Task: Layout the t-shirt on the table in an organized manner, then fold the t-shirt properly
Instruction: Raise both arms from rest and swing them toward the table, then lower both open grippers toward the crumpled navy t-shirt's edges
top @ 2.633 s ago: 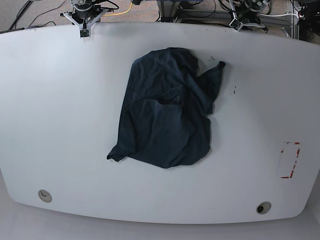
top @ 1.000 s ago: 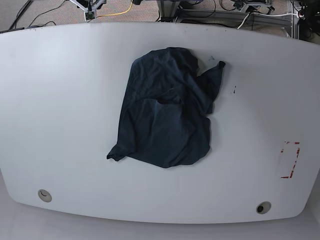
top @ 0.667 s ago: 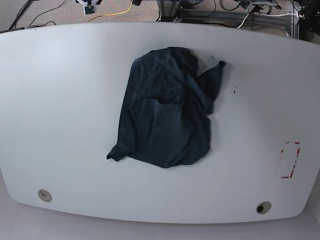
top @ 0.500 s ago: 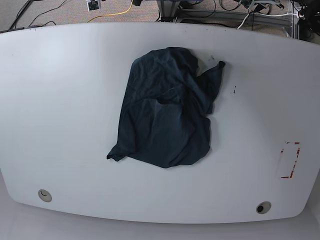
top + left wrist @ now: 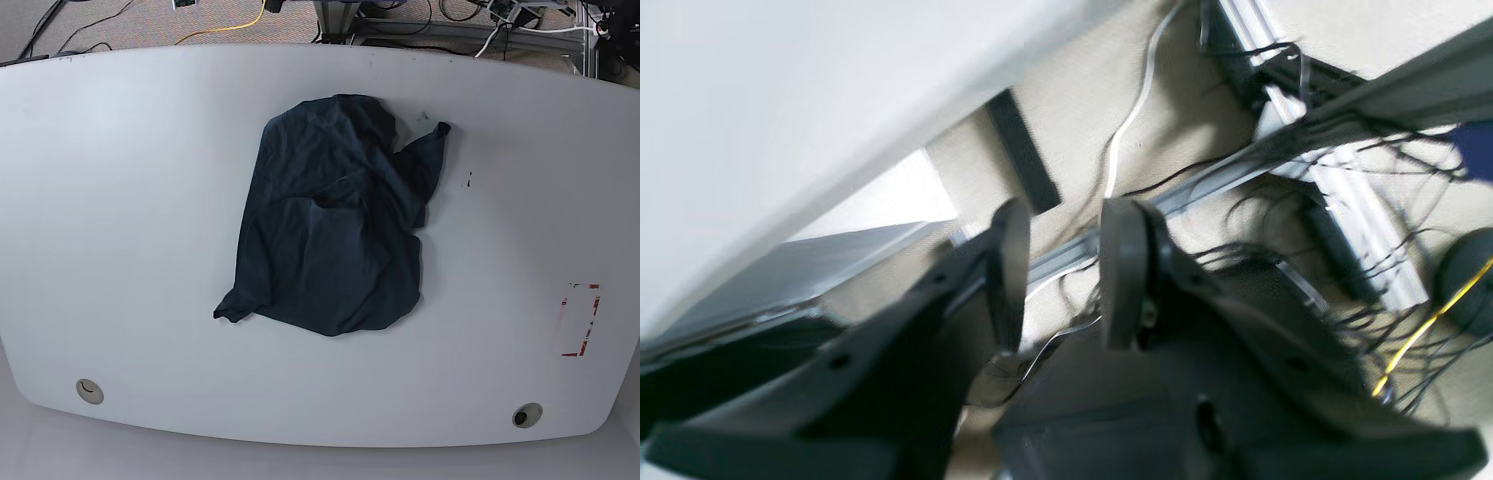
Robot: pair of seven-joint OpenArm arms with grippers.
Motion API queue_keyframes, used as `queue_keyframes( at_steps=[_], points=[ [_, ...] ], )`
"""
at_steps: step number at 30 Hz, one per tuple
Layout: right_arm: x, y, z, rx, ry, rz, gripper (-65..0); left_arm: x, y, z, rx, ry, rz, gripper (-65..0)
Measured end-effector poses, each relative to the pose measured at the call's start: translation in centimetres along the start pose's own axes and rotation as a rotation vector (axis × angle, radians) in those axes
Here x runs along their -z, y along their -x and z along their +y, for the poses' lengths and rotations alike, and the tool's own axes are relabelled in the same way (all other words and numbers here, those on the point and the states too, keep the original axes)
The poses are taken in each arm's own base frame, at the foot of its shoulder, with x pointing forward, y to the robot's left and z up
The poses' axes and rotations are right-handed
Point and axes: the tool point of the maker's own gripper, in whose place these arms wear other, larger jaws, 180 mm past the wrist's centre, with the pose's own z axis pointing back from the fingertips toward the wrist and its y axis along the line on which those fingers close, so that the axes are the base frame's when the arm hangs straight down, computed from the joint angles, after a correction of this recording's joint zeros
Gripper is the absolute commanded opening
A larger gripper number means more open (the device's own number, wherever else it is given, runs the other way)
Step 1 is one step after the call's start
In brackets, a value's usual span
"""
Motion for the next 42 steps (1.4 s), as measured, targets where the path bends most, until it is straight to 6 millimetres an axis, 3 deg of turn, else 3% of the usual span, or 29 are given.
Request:
queue_keyframes(
  at_steps=[4, 16, 28, 42],
  points=[
    [-0.1, -0.1, 0.1, -0.014, -0.01, 0.0, -49.0, -0.4, 0.5, -0.2, 0.0, 0.008, 0.02, -49.0],
    [-0.1, -2.5, 0.1, -0.014, -0.012, -0.108, -49.0, -0.2, -0.6, 0.0, -0.003, -0.001, -0.012, -49.0],
    [0.5, -6.1, -0.3, -0.014, 0.001, -0.222, -49.0, 1.3, -4.1, 2.7, -0.046, -0.105, -0.101, -49.0],
    [0.8, -10.5, -0.8, -0.013, 0.014, -0.379, -49.0, 2.3, -8.0, 4.3, -0.092, -0.173, -0.2, -48.9]
  ],
)
